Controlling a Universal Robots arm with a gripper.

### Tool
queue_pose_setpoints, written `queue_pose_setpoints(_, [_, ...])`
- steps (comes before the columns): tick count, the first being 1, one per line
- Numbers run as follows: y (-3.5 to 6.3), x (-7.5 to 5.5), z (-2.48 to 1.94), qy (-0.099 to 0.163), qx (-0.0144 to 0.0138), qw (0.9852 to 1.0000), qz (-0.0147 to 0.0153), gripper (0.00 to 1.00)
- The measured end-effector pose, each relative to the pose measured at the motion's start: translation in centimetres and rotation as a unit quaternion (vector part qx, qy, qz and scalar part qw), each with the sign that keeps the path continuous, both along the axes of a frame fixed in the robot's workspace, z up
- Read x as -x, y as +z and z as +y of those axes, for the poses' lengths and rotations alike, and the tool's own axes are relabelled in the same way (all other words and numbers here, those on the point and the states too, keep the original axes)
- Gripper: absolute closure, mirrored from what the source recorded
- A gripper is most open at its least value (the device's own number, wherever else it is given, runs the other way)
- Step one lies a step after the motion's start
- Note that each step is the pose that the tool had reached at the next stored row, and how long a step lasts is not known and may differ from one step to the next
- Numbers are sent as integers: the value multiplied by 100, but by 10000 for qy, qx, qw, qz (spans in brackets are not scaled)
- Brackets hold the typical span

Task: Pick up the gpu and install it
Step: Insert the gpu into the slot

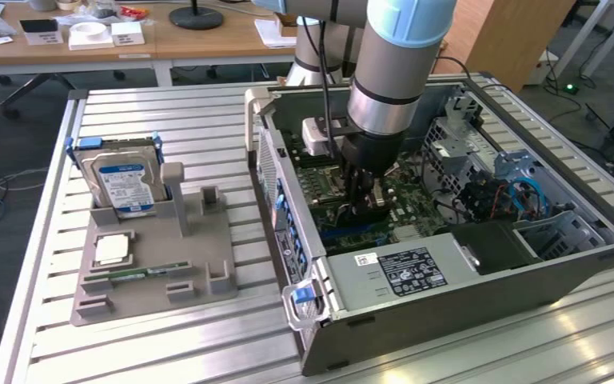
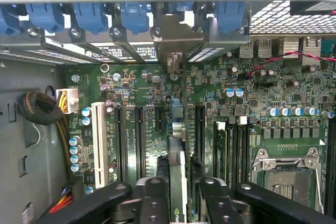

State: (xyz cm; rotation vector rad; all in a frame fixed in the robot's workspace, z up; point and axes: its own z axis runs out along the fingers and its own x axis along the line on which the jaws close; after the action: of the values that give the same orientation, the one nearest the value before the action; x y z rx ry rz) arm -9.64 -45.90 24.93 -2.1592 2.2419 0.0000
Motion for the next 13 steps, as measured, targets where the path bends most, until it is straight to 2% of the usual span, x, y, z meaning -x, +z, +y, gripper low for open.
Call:
queue_pose_setpoints(1, [0, 0, 0, 0, -1, 10000, 0, 74])
queue_pose_setpoints(13, [-7, 5, 0, -1, 1, 10000, 0, 74])
